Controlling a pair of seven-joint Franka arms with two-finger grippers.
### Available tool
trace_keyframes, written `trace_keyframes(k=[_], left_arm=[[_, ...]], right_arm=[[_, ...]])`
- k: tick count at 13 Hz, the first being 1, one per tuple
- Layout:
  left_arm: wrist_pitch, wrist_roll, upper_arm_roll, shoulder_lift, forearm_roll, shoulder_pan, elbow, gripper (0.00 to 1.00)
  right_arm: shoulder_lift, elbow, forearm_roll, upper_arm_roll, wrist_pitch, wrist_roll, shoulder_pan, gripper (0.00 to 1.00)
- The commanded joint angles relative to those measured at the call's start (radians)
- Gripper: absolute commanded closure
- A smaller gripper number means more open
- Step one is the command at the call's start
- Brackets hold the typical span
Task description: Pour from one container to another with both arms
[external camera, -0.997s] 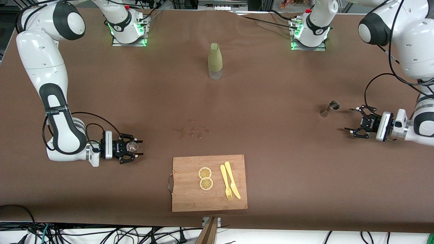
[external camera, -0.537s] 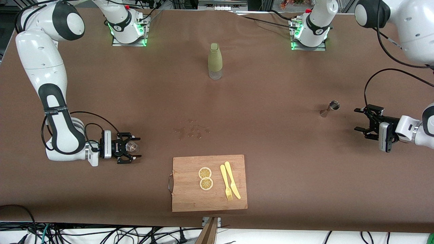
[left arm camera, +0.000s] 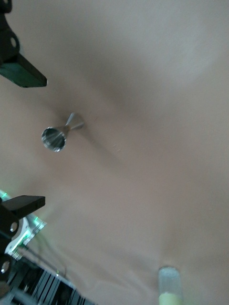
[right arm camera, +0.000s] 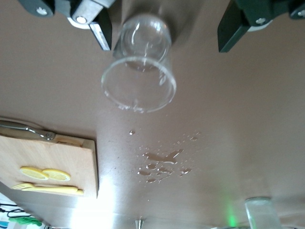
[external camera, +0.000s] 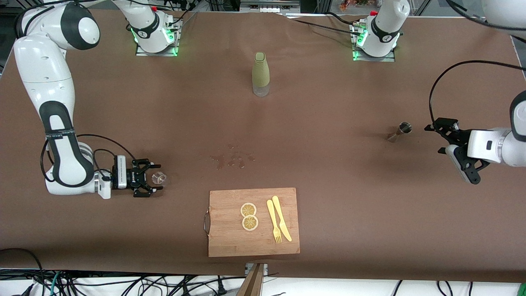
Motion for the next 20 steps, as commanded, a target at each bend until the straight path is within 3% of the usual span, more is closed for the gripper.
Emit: trace_keyframes(k=[1, 4, 8, 9, 11, 13, 17, 20], left_arm=[[0.058, -0.017, -0.017, -0.064, 0.038, 0.005, -0.002, 0.00], [0.233, -0.104, -0.064, -0.166, 0.039, 0.016, -0.002, 0.00], [0.178, -0.637, -0.093, -0.249, 0.053, 0.010, -0.028, 0.00], [0.140, -0.763, -0.122, -0.274, 0.103, 0.008, -0.031, 0.00], [0.088, -0.920, -0.245, -0.315, 0.244, 0.020, -0.032, 0.00], [0.051, -0.978, -0.319, -0.370, 0.285, 0.040, -0.052, 0.00], [0.011, -1.005, -0.328, -0.423, 0.293, 0.065, -0.066, 0.00], [0.014, -0.983, -0.324, -0.403, 0.293, 0.063, -0.051, 0.00]], right_arm=[[-0.067, 0.007, -0.078, -0.018, -0.040, -0.008, -0.008, 0.01], [-0.180, -0.006, -0.171, -0.033, -0.052, 0.035, -0.011, 0.01], [-0.419, -0.159, -0.296, -0.033, -0.009, 0.277, -0.008, 0.01], [-0.493, -0.222, -0.317, -0.033, 0.020, 0.344, -0.008, 0.01], [-0.639, -0.327, -0.366, -0.033, 0.049, 0.496, 0.003, 0.01], [-0.748, -0.371, -0.440, -0.033, 0.049, 0.688, 0.028, 0.01], [-0.944, -0.443, -0.593, -0.047, 0.014, 1.093, 0.112, 0.01], [-1.058, -0.473, -0.665, -0.082, -0.085, 1.416, 0.186, 0.01]])
